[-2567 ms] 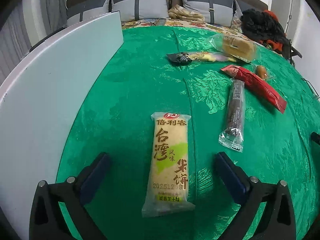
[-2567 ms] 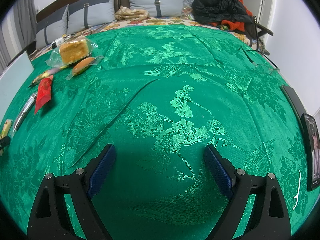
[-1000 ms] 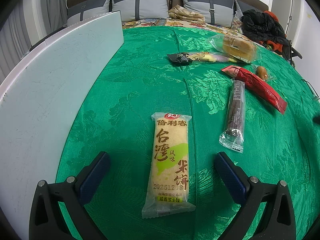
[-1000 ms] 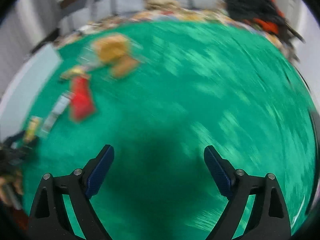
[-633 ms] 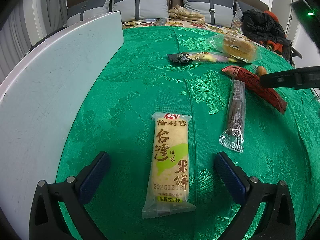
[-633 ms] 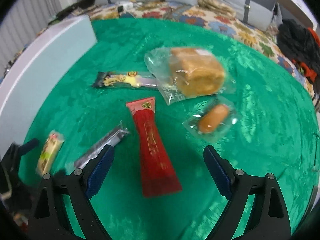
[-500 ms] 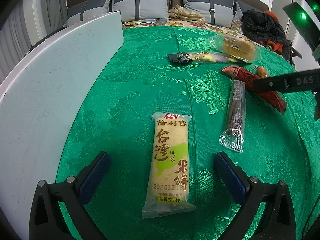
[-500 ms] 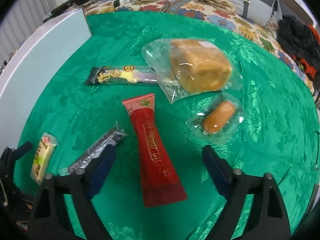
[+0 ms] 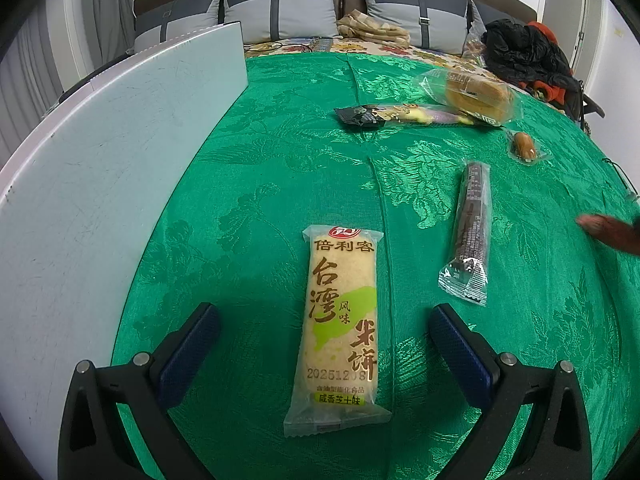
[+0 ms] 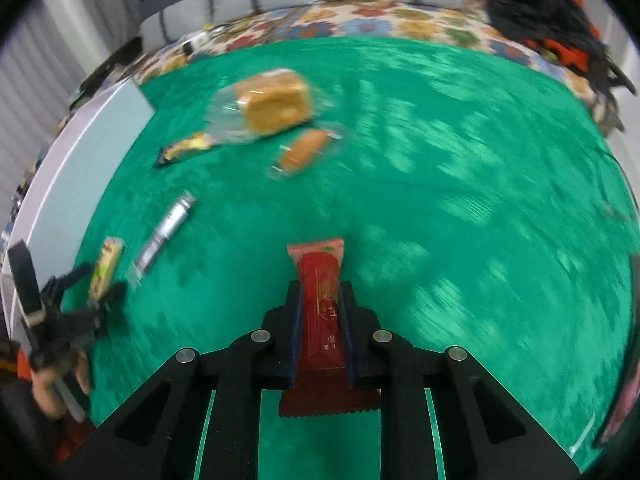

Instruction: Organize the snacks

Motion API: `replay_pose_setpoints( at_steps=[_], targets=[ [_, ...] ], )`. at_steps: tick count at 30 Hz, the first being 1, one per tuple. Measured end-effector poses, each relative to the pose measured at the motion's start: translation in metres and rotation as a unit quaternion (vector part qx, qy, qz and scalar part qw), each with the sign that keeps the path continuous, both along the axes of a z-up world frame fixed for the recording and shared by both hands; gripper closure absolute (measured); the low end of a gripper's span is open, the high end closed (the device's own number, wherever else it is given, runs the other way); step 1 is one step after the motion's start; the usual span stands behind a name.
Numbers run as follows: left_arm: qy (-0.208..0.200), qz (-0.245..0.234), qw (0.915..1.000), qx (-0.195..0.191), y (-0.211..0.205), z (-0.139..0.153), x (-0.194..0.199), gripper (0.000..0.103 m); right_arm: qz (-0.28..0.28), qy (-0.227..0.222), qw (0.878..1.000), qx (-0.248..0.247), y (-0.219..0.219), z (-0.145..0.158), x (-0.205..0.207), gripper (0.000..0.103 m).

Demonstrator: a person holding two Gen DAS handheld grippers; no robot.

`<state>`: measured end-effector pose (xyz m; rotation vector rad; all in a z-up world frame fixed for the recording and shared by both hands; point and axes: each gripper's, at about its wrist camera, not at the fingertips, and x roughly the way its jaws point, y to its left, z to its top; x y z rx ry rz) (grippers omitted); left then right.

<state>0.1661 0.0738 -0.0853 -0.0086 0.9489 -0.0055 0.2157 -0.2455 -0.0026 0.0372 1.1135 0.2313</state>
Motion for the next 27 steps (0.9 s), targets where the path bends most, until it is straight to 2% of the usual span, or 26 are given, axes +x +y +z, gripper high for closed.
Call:
replay_pose_setpoints(
  at_steps=[3, 4, 6, 8, 11, 13, 16, 21, 27],
  targets=[
    [0.0, 0.0, 1.0, 0.0, 0.0, 0.0, 0.0, 0.0, -0.009, 0.003, 1.0, -0.018, -0.02, -0.017, -0.018, 0.077],
    [0.0, 0.0, 1.0, 0.0, 0.0, 0.0, 0.001, 0.0, -0.009, 0.006, 1.0, -0.018, -0.024, -0.024, -0.023, 0.059],
    [0.0, 0.0, 1.0, 0.0, 0.0, 0.0, 0.0, 0.0, -0.003, 0.001, 1.0, -0.018, -0.025, -0.034, -0.026, 0.035],
    [0.0, 0.0, 1.0, 0.0, 0.0, 0.0, 0.0, 0.0, 0.006, -0.022, 0.999, -0.034, -0.022, -0.04, -0.031, 0.036],
    [0.0, 0.0, 1.0, 0.0, 0.0, 0.0, 0.001, 0.0, 0.011, -0.027, 0.999, -0.043, -0.016, -0.048, -0.028, 0.036],
    [0.0, 0.0, 1.0, 0.0, 0.0, 0.0, 0.0, 0.0, 0.01, -0.041, 0.998, -0.05, -0.014, -0.052, -0.027, 0.027],
    [0.0, 0.0, 1.0, 0.0, 0.0, 0.0, 0.0, 0.0, 0.009, -0.063, 0.996, -0.063, -0.01, -0.057, -0.03, 0.021],
    [0.0, 0.0, 1.0, 0.0, 0.0, 0.0, 0.0, 0.0, -0.004, -0.1, 0.993, -0.056, -0.011, -0.063, -0.036, 0.016],
    [0.0, 0.0, 1.0, 0.0, 0.0, 0.0, 0.0, 0.0, -0.005, -0.102, 0.993, -0.056, -0.011, -0.063, -0.035, 0.013]
  ],
)
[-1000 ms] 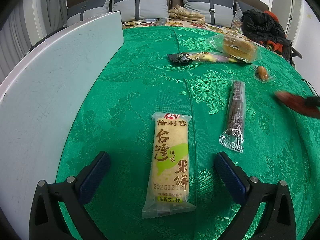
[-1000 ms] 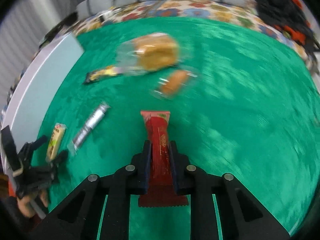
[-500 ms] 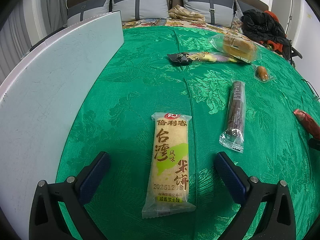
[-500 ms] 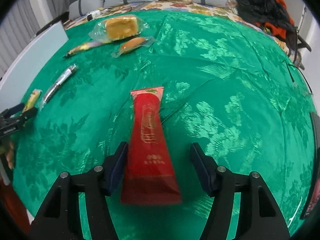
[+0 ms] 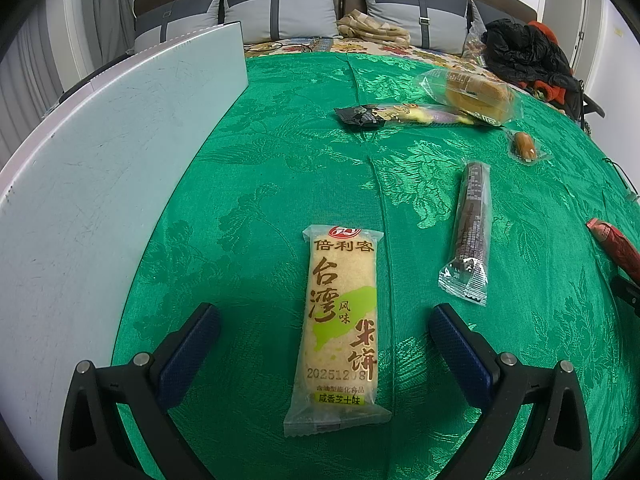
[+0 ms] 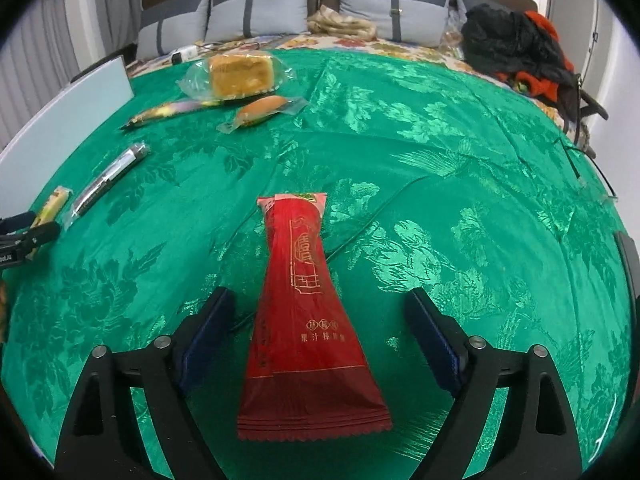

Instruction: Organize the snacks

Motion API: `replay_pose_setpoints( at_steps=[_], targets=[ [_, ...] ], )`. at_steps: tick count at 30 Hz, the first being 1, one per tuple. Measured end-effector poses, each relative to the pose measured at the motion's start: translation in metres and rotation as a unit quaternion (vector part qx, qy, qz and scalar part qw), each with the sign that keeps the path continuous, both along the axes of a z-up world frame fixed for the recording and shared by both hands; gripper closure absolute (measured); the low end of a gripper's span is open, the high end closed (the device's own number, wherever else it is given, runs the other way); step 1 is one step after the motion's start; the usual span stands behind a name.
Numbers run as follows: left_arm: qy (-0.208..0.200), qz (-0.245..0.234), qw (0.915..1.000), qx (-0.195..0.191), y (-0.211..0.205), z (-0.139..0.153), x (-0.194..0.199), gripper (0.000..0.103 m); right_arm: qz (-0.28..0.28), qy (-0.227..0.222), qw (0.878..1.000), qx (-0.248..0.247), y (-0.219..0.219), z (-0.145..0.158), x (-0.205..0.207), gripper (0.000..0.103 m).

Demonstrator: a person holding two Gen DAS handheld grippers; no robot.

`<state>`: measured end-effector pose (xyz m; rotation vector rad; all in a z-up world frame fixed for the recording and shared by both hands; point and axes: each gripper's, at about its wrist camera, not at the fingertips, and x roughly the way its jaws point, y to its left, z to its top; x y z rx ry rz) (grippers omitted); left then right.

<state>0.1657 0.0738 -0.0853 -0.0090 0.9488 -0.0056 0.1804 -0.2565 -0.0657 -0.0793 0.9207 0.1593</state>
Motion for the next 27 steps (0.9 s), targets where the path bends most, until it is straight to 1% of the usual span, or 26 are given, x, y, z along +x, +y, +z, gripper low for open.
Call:
replay_pose_setpoints(
  at_steps=[24, 25, 27],
  targets=[
    [0.0, 0.0, 1.0, -0.001, 0.0003, -0.0001, -0.0001, 0.0, 0.0, 0.0, 1.0, 0.0, -0.0003, 0.0, 0.0003, 0.013],
    [0.0, 0.0, 1.0, -0.001, 0.0004, -0.0002, 0.0008, 0.0, 0.001, 0.001, 1.0, 0.001, -0.0005, 0.0, 0.0004, 0.011],
    [0.0, 0.0, 1.0, -0.001, 0.0003, -0.0001, -0.0002, 0.0, 0.015, 0.002, 1.0, -0.004, 0.0004, 0.0001, 0.0043, 0.01]
  ],
)
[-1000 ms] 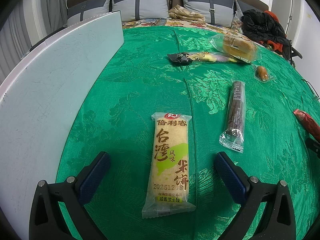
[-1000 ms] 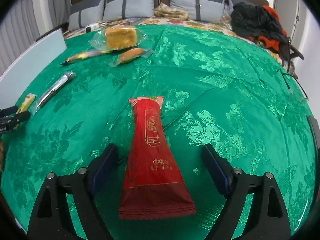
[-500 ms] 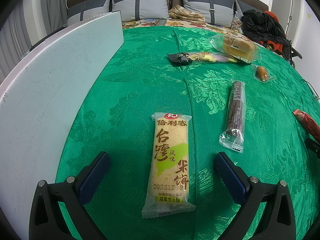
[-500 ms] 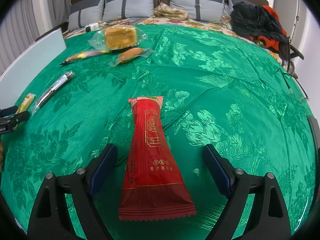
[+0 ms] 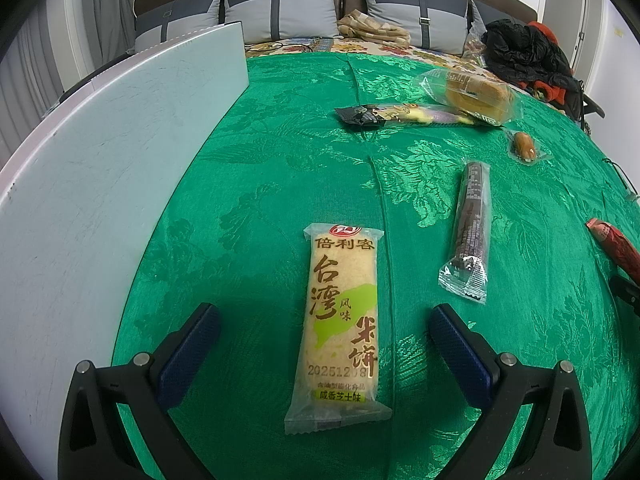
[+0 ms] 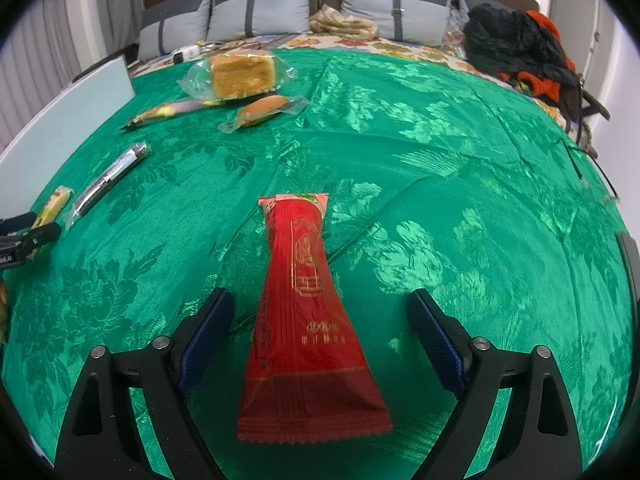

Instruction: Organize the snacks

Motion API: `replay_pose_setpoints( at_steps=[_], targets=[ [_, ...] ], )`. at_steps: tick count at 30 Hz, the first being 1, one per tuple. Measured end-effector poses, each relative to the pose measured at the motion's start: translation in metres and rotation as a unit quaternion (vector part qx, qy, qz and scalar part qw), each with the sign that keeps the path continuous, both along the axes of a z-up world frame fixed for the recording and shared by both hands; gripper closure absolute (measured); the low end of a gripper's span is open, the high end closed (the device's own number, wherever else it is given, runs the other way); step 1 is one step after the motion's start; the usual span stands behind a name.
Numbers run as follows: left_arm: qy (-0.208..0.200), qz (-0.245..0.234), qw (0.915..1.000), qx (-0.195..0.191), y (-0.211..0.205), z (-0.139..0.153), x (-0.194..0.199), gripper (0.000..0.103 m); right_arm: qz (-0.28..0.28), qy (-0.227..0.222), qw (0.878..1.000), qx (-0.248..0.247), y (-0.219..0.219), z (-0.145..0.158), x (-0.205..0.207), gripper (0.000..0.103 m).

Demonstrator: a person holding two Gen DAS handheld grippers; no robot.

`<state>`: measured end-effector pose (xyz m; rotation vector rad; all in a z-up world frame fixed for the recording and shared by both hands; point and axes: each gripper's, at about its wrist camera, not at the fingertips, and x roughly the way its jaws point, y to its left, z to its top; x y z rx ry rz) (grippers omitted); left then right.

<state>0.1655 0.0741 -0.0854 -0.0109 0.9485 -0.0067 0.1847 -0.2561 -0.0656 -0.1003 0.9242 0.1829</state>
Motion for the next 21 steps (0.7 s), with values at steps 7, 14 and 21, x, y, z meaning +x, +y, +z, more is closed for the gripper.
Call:
replay_pose_setpoints(
  at_steps=[7, 14, 21],
  targets=[
    [0.0, 0.0, 1.0, 0.0, 0.0, 0.0, 0.0, 0.0, -0.025, 0.002, 1.0, 0.002, -0.011, -0.002, 0.025, 0.007],
    [0.0, 0.0, 1.0, 0.0, 0.0, 0.0, 0.0, 0.0, -0.025, 0.002, 1.0, 0.004, -0.013, -0.002, 0.024, 0.007],
    [0.0, 0.0, 1.0, 0.0, 0.0, 0.0, 0.0, 0.0, -0.025, 0.001, 1.0, 0.003, -0.012, -0.003, 0.024, 0.007]
  ],
)
